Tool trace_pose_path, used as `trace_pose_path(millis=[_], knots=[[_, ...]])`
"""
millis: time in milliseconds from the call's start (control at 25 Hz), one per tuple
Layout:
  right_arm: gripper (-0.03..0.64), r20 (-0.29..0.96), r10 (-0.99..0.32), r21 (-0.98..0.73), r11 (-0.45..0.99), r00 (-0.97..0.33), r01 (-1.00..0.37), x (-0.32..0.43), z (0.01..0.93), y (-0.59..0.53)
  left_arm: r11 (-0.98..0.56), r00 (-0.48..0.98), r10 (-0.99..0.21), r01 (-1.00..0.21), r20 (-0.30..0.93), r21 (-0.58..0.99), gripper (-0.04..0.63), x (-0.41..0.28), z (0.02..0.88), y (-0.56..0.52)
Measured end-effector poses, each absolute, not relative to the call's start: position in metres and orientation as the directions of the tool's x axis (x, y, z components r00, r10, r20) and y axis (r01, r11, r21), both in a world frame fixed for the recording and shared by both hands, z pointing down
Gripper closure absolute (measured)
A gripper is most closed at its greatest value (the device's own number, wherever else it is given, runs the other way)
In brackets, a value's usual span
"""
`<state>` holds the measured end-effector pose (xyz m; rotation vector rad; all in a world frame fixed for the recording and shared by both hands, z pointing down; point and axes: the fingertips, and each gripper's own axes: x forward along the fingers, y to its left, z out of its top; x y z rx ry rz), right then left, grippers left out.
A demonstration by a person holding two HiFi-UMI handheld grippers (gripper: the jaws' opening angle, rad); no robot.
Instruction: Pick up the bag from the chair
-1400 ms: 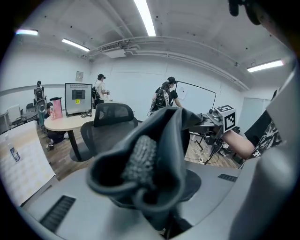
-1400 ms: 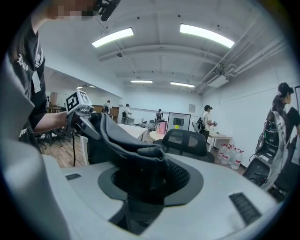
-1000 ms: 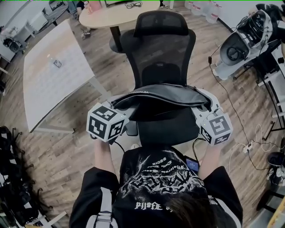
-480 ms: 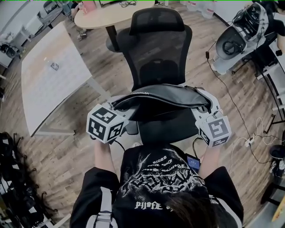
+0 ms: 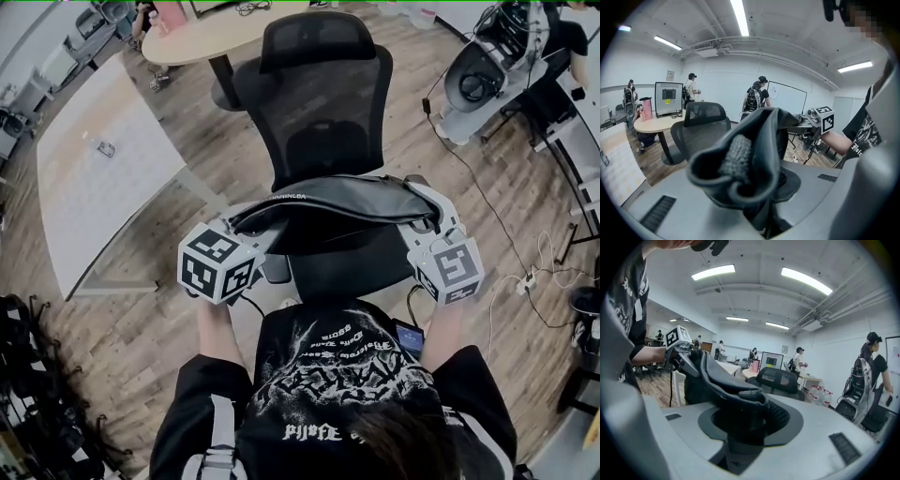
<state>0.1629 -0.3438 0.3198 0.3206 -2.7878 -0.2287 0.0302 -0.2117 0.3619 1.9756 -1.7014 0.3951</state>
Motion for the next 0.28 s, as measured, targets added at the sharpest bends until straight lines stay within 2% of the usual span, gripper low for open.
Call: trace_pose_path(millis=[280], knots=[[0.457,0.320,-0.236,0.185,0.965,-0.917,-0.184,0.1584,0.3261,-0.3383,-0.088,0.175,-0.829,-0.979,0.531,0.185,0.505,0.0256,0.3663,-0.2055]])
